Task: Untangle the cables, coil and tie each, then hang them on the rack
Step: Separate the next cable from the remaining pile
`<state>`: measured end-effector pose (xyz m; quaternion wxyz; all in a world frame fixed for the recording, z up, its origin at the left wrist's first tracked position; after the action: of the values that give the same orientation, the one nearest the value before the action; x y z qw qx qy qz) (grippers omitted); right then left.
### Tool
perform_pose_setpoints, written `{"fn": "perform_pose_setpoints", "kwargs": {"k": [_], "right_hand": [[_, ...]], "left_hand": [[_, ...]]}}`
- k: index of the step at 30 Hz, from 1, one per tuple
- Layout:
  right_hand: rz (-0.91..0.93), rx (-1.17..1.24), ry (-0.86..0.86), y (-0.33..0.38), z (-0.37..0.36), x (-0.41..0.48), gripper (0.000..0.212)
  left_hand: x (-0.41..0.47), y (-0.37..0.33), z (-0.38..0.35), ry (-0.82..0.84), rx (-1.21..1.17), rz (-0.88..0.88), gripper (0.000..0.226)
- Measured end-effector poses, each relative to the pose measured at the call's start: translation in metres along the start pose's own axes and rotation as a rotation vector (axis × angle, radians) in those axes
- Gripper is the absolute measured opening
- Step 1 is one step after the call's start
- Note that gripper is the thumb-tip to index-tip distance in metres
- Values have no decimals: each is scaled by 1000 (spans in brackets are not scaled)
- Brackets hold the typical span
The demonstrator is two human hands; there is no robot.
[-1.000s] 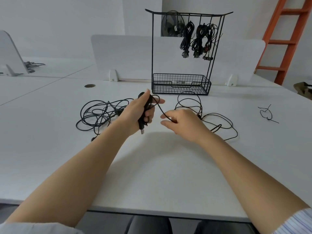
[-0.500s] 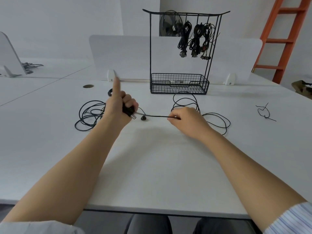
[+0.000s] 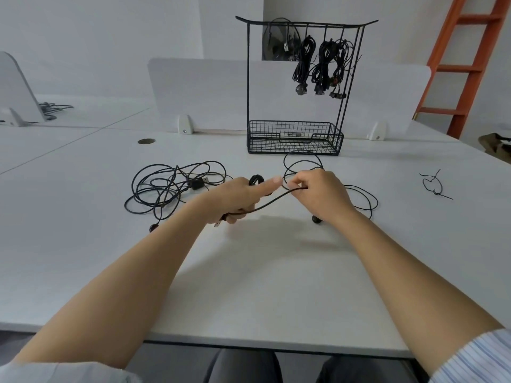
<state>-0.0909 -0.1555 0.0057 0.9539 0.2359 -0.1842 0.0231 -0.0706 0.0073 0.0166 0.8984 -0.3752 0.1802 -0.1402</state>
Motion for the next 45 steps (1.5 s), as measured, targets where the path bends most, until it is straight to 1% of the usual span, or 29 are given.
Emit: {"fn": "perform_pose_setpoints", "kwargs": {"k": [1,3,5,7,11,16,19,22,24,27,29,34,37,41,45], "right_hand": [[11,-9,8,1,0,-1,15],[25,-35,13,1,-1,-1,16],[29,-64,13,2,-1,-1,16],[30,-56,9,2,-1,-1,16],[45,0,7,7,0,-2,15],[52,48,33,14,0,-6,17],[51,88,22,14,0,-5,17],[49,136,2,12,-1,-3,16],[49,177,-18,10,-1,-2,15],[57,208,-49,8,-2,-2,14],[53,233,-75,7,-2,-1,12],[20,270,-116,4,-2,2,10],[5,291,-130,1,-3,3,11],[33,237,-156,2,-4,2,12],[55,116,-146,0,-3,1,17]], "left_hand": [[0,-1,1,5,-4,-6,72],[0,0,-1,-12,122,17,69],[2,1,-7,-32,259,35,61],[3,2,-12,-36,308,21,52],[6,1,-16,-85,269,-10,36],[9,4,-13,-118,214,10,33],[8,2,-14,-144,266,-36,34],[7,-1,-15,-149,258,-88,34],[8,0,-13,-155,215,-108,31],[10,3,-9,-118,98,-127,24],[9,4,-7,-99,35,-121,25],[12,5,-1,-208,-118,-85,34],[14,7,-1,-239,-151,-46,37],[17,8,-3,-173,-269,-25,39],[14,8,-1,-9,-532,-35,39]]}}
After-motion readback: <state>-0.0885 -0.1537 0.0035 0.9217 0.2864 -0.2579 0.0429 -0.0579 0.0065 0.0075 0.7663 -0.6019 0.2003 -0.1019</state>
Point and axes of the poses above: each hand's wrist, its own x-axis towards the middle knuckle, its own z-axis out of the back of the hand, y = z × x, the point moved 1 cm from there along x, towards the middle knuckle
